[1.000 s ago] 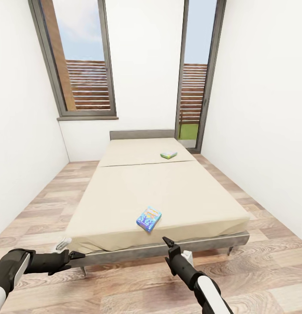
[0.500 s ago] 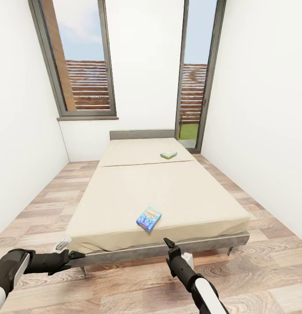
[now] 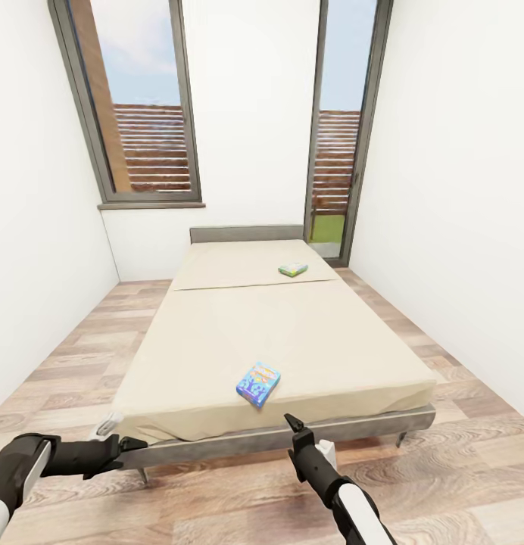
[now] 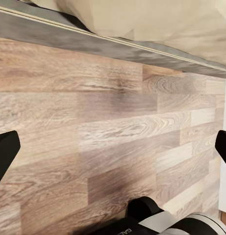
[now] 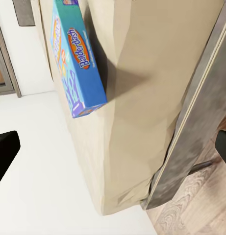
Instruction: Put all the toys in the child's room - the three board games (two on the bed and one on the table), the two jigsaw puzzles on the table, and the tennis ball on the table - inside the toy box on the table in the child's room.
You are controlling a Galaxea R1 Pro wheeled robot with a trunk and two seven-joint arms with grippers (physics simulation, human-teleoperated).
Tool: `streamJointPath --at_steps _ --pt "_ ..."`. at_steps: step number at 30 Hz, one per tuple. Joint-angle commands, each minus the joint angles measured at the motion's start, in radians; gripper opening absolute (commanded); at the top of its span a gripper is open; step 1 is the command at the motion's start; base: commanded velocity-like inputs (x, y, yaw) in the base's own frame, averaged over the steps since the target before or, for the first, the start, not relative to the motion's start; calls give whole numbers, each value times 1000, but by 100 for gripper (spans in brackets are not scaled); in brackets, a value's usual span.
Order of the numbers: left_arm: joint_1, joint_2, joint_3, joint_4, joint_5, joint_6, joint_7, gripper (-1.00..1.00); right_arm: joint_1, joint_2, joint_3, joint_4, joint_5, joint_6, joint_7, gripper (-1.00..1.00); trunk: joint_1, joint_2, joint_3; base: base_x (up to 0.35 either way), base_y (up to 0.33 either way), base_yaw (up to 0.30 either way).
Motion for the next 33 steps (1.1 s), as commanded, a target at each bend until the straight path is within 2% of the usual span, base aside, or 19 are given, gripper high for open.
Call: streamJointPath --at_steps 1,27,33 --pt "-1 0 6 0 -8 7 -7 100 0 0 -1 0 -6 3 2 100 0 0 -1 32 0 0" --pt "28 -1 6 1 -8 2 -6 100 0 0 2 0 -7 3 5 100 0 0 -1 17 53 0" --pt "28 -2 3 1 -9 0 -6 100 0 0 2 0 -6 2 37 100 0 0 -1 63 57 0"
